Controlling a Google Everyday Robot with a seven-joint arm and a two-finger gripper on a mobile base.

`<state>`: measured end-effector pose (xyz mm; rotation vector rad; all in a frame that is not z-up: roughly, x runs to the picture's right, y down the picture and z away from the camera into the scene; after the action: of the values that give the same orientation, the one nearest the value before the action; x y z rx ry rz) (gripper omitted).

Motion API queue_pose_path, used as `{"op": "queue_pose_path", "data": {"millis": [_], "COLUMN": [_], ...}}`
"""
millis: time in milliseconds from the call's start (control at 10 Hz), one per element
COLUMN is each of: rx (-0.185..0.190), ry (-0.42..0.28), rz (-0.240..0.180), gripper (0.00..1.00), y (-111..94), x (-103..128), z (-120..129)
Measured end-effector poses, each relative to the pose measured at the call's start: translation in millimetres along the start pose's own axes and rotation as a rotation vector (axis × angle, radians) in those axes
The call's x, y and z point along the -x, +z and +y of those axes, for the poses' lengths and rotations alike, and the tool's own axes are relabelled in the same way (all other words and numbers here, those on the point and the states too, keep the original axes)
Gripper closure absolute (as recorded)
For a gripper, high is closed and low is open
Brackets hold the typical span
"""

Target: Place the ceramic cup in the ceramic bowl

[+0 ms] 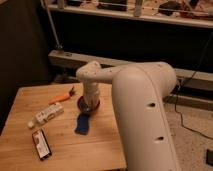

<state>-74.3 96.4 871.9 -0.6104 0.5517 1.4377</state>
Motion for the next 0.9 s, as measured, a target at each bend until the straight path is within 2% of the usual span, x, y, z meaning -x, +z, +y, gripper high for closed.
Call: {"op": "queue_pose_path", "data": {"millis": [100,300,500,700,900], "rx": [0.006,0.063,0.13,0.226,0.27], "ry": [0.02,0.056,0.061,0.044,0.047], "rz": [-0.002,-0.027,-0.073,-0.123,-0.144], "gripper": [0.2,0.2,0.2,0.2,0.2], "y": [-0.8,-12.5,-36.3,-71.1,-93.9], "x": [-0.1,4.1,10.6,11.8,5.4], "z": [-3.5,-2.8,4.6,12.0,3.0]}}
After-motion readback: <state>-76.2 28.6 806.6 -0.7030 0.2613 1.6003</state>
